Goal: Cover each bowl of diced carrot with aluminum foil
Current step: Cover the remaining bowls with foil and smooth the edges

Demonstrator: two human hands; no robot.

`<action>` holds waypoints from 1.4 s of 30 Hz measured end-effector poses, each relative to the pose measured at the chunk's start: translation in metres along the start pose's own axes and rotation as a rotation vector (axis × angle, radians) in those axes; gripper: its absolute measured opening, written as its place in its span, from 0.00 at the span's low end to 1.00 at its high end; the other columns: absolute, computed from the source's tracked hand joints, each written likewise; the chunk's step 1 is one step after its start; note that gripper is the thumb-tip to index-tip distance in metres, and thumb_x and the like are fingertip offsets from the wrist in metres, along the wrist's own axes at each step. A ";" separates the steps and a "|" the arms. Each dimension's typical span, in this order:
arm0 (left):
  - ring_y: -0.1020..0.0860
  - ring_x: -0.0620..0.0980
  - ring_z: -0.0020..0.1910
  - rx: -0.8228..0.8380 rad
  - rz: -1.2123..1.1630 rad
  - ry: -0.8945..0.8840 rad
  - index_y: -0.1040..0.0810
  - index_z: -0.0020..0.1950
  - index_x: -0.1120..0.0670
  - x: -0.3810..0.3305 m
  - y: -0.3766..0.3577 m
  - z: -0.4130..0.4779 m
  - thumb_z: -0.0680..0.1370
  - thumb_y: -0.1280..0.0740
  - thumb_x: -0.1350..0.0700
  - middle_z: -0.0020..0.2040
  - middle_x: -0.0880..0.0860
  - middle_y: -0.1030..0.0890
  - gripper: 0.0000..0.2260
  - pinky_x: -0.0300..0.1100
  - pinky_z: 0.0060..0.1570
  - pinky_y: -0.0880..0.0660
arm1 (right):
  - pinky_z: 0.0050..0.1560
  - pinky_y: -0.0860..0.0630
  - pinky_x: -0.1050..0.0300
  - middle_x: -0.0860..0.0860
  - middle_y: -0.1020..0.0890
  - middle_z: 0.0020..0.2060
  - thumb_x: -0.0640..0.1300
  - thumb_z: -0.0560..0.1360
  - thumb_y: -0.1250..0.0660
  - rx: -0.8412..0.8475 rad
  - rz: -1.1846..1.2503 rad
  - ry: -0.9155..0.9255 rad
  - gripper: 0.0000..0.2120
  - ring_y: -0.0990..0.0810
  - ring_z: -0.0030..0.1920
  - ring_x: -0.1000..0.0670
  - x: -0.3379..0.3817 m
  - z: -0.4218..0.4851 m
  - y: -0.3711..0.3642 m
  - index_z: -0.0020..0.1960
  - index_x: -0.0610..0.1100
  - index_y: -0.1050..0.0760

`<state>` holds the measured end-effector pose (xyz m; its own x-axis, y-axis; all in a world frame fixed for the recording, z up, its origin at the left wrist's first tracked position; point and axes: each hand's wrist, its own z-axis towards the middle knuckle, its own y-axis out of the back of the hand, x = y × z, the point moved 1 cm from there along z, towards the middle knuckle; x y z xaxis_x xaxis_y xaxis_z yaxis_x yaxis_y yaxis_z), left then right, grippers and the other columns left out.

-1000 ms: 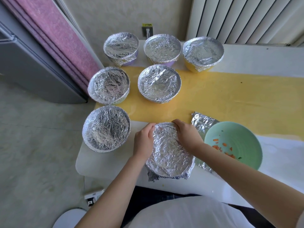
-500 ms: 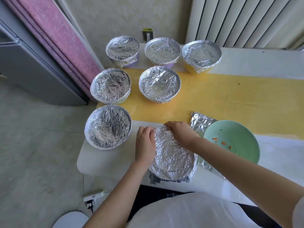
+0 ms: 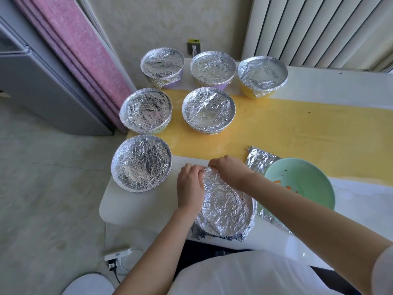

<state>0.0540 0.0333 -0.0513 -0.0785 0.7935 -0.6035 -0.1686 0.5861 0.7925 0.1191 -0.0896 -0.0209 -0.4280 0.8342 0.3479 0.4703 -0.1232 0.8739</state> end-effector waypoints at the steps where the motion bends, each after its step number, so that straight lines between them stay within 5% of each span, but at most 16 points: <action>1: 0.26 0.54 0.45 -0.006 0.002 -0.002 0.21 0.50 0.59 0.000 0.000 -0.001 0.78 0.37 0.63 0.45 0.54 0.24 0.05 0.48 0.47 0.27 | 0.37 0.34 0.57 0.44 0.22 0.41 0.32 0.76 0.45 0.009 -0.014 -0.001 0.14 0.28 0.37 0.45 0.002 0.000 0.002 0.55 0.42 0.25; 11: 0.26 0.52 0.46 0.006 -0.023 0.023 0.22 0.51 0.59 -0.001 0.000 -0.004 0.78 0.37 0.62 0.46 0.54 0.23 0.05 0.48 0.49 0.27 | 0.41 0.32 0.54 0.43 0.21 0.53 0.32 0.76 0.46 0.078 -0.195 0.062 0.15 0.22 0.51 0.42 0.007 -0.001 0.004 0.60 0.41 0.30; 17: 0.26 0.52 0.47 0.010 -0.041 0.042 0.25 0.48 0.58 -0.001 0.002 -0.006 0.77 0.36 0.63 0.46 0.53 0.23 0.02 0.48 0.49 0.27 | 0.41 0.30 0.52 0.44 0.21 0.52 0.33 0.76 0.45 0.019 -0.173 0.063 0.14 0.21 0.49 0.42 0.005 -0.002 -0.003 0.58 0.41 0.29; 25: 0.29 0.50 0.46 0.000 -0.014 0.105 0.28 0.49 0.57 -0.001 0.005 -0.014 0.78 0.39 0.63 0.47 0.52 0.26 0.03 0.45 0.48 0.28 | 0.43 0.24 0.46 0.44 0.19 0.45 0.30 0.75 0.45 -0.064 0.145 -0.009 0.15 0.21 0.42 0.41 -0.017 -0.008 -0.019 0.54 0.44 0.27; 28: 0.28 0.51 0.49 0.047 -0.003 0.103 0.28 0.53 0.57 -0.003 0.003 -0.015 0.80 0.42 0.61 0.51 0.52 0.27 0.05 0.45 0.50 0.29 | 0.39 0.24 0.49 0.43 0.18 0.43 0.30 0.74 0.44 -0.083 0.111 -0.009 0.14 0.21 0.39 0.42 -0.015 -0.009 -0.020 0.53 0.43 0.26; 33: 0.24 0.50 0.55 0.166 -0.127 0.137 0.26 0.63 0.56 -0.003 0.007 -0.013 0.81 0.44 0.60 0.58 0.52 0.22 0.13 0.40 0.53 0.29 | 0.45 0.23 0.52 0.47 0.22 0.54 0.31 0.77 0.44 -0.066 -0.165 0.083 0.15 0.22 0.49 0.46 -0.005 -0.013 -0.017 0.61 0.41 0.32; 36: 0.22 0.52 0.53 0.150 -0.129 0.130 0.25 0.63 0.57 -0.003 0.010 -0.012 0.81 0.42 0.61 0.56 0.55 0.19 0.13 0.41 0.52 0.28 | 0.45 0.30 0.58 0.47 0.24 0.56 0.33 0.78 0.45 -0.055 -0.192 0.130 0.15 0.24 0.54 0.48 0.003 -0.012 -0.017 0.63 0.41 0.33; 42: 0.20 0.53 0.52 0.119 -0.122 0.109 0.23 0.62 0.58 -0.006 0.014 -0.012 0.79 0.40 0.64 0.54 0.56 0.18 0.13 0.38 0.50 0.27 | 0.41 0.31 0.53 0.45 0.22 0.55 0.33 0.76 0.46 -0.012 -0.215 0.087 0.16 0.22 0.51 0.43 0.003 -0.008 -0.011 0.62 0.41 0.32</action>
<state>0.0400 0.0347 -0.0380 -0.1716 0.6966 -0.6966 -0.0666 0.6973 0.7137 0.1067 -0.0899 -0.0272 -0.5822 0.7927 0.1806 0.3520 0.0455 0.9349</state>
